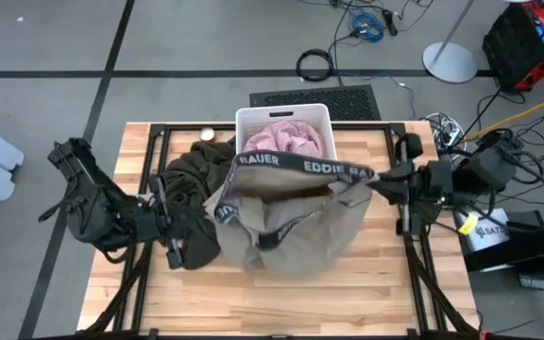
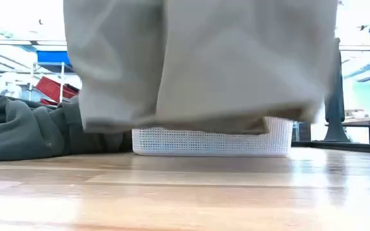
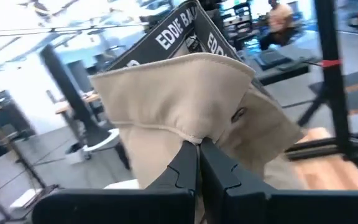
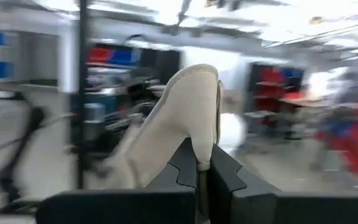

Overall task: Sort clothes
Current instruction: Put the light brown shorts into the laundry bin

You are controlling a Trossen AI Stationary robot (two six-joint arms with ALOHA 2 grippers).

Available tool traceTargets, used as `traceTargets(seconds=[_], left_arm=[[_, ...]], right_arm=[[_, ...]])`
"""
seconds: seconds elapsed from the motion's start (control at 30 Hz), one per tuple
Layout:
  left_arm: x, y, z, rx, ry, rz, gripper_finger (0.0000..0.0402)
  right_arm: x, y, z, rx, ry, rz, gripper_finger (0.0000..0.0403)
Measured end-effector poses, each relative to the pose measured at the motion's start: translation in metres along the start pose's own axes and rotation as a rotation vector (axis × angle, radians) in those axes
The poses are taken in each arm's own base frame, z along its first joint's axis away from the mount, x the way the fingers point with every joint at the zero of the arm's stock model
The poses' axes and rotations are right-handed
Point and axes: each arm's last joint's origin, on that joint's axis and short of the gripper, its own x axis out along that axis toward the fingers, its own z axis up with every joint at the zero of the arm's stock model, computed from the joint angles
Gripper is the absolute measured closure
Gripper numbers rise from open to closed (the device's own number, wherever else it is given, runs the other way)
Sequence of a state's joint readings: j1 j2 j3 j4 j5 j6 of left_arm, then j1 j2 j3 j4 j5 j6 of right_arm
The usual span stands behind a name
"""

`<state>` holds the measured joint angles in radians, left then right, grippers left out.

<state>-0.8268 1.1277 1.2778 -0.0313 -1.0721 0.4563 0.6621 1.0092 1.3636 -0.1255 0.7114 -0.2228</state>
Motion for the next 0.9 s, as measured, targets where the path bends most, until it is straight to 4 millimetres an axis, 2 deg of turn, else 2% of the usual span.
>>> traceTargets(seconds=[0.17, 0.3, 0.47, 0.53, 0.63, 0.73, 0.9], left_arm=[[-0.002, -0.018, -0.006, 0.000, -0.021, -0.155, 0.0397], [-0.002, -0.043, -0.018, -0.015, 0.009, -0.334, 0.0397], [0.001, -0.096, -0.045, -0.039, 0.122, -0.585, 0.0398], [0.005, -0.121, -0.056, -0.022, 0.154, -0.606, 0.0398], [0.014, -0.153, -0.076, -0.001, 0.222, -0.606, 0.0398], [0.026, -0.168, -0.097, -0.008, 0.310, -0.550, 0.0398], [0.040, -0.159, -0.110, -0.064, 0.405, -0.372, 0.0398]], right_arm=[[0.008, 0.020, -0.023, 0.091, 0.161, 0.251, 0.0403], [0.025, 0.058, -0.060, 0.157, 0.392, 0.331, 0.0403], [0.042, 0.127, -0.111, 0.210, 0.608, 0.452, 0.0403], [0.046, 0.152, -0.125, 0.219, 0.612, 0.479, 0.0403], [0.051, 0.175, -0.136, 0.203, 0.553, 0.462, 0.0403], [0.059, 0.181, -0.147, 0.159, 0.521, 0.340, 0.0403], [0.072, 0.161, -0.169, 0.139, 0.613, 0.070, 0.0403]])
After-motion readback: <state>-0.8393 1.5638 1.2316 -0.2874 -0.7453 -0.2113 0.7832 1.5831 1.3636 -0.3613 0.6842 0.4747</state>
